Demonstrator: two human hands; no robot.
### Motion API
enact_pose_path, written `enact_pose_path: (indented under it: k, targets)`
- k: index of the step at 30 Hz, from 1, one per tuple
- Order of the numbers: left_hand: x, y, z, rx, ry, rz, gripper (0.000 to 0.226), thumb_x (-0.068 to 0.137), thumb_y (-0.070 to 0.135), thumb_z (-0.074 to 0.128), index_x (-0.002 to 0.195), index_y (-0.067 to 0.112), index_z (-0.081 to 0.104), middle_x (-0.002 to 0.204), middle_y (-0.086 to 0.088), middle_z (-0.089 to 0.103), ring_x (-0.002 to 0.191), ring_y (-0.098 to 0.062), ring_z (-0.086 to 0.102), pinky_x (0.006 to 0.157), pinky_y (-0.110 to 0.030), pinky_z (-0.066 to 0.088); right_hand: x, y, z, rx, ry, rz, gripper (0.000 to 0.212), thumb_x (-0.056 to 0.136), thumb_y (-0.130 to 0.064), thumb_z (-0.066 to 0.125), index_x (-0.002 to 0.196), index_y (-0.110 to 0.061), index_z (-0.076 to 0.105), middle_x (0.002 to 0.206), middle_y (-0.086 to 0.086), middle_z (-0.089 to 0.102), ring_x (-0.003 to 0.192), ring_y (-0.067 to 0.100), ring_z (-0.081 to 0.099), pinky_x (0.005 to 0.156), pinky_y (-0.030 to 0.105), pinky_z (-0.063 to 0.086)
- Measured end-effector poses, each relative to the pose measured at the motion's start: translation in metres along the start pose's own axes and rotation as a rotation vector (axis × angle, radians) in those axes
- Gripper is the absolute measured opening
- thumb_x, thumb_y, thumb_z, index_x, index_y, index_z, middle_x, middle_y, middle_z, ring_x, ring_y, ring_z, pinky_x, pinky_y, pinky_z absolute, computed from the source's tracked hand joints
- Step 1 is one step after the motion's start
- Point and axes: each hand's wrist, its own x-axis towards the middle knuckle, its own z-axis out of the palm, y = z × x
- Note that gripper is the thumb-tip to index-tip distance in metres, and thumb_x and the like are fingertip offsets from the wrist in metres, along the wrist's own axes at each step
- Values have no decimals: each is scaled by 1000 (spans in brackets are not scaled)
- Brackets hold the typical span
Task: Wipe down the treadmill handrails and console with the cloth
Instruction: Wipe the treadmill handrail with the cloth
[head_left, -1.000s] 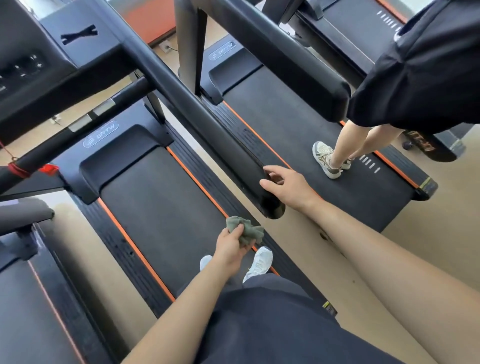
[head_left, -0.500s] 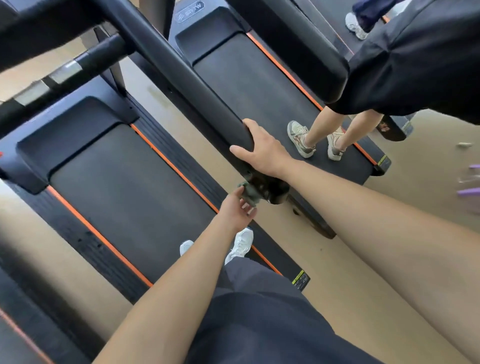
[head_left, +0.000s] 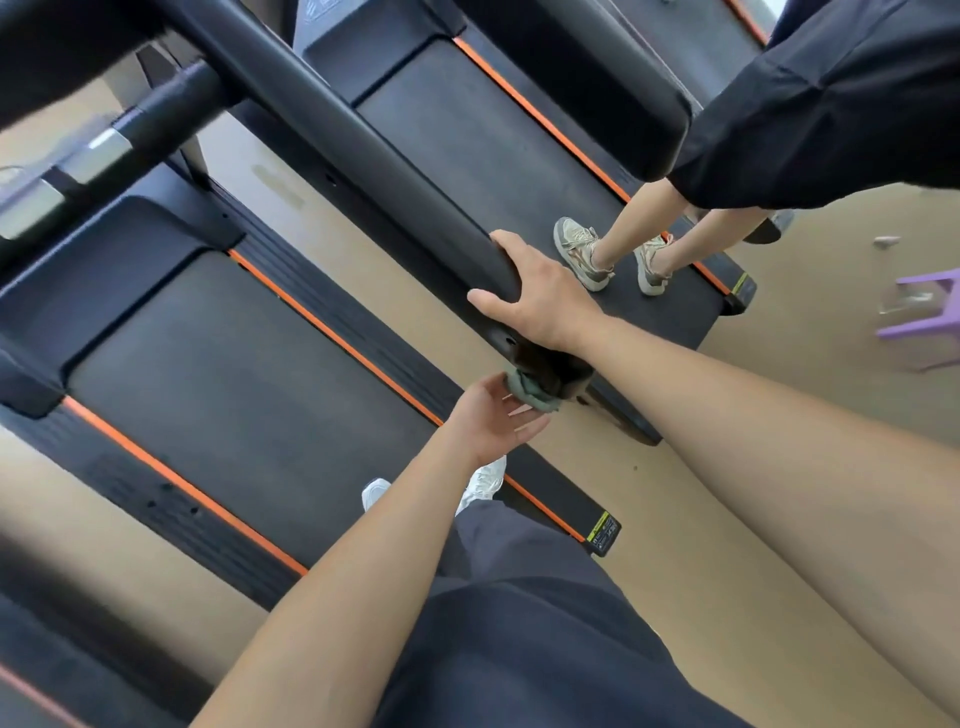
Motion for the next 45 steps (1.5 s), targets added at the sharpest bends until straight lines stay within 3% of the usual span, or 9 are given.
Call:
enact_pose_path:
  k: [6, 11, 23, 29, 34, 39, 45]
  targets:
    - [-5, 30, -2, -63, 16, 85, 42, 105, 33, 49, 138, 9, 57, 129, -15, 64, 125, -35, 61, 100, -45, 54, 0, 0, 0, 10, 15, -9, 78, 81, -74, 52, 147, -38, 29, 144, -5, 52, 128, 26, 52, 106, 45, 44]
    - [-12, 62, -13, -69, -3, 147, 32, 104, 33, 49, 124, 11, 63, 127, -12, 66, 126, -34, 62, 101, -44, 53, 0, 1, 0, 0, 29, -10, 79, 82, -73, 53, 148, -36, 31, 142, -5, 54, 126, 24, 53, 103, 39, 44]
    - [-38, 153, -35, -66, -19, 268, 26, 103, 33, 51, 116, 15, 65, 129, -6, 67, 129, -28, 60, 82, -34, 58, 1, 2, -1, 2, 14, 7, 81, 83, -75, 51, 151, -37, 29, 144, -4, 53, 128, 22, 52, 106, 40, 43]
    - [-42, 161, -33, -59, 22, 288, 38, 103, 36, 53, 133, 15, 64, 127, -7, 69, 117, -28, 68, 72, -31, 61, 1, 2, -2, -8, 22, -7, 77, 87, -69, 55, 152, -35, 29, 145, -2, 53, 128, 23, 52, 104, 38, 42]
    - [-41, 144, -27, 32, 47, 234, 36, 104, 36, 51, 130, 14, 64, 131, -10, 68, 122, -29, 65, 79, -34, 60, 0, 1, -2, 4, 17, 8, 78, 86, -69, 56, 151, -37, 29, 147, -3, 51, 130, 23, 50, 105, 38, 40]
    - [-42, 135, -16, 64, 94, 198, 42, 105, 33, 49, 137, 9, 59, 129, -14, 69, 113, -34, 70, 81, -38, 61, -1, -1, -3, 21, 25, 1, 75, 85, -69, 57, 148, -37, 33, 140, -3, 57, 124, 24, 55, 104, 40, 45]
    - [-56, 169, -15, -61, 187, 310, 29, 105, 29, 51, 121, 10, 65, 134, -11, 67, 109, -30, 71, 67, -33, 62, -3, -2, -4, 26, 17, 34, 77, 83, -74, 54, 148, -40, 33, 139, -6, 58, 123, 23, 56, 104, 42, 46]
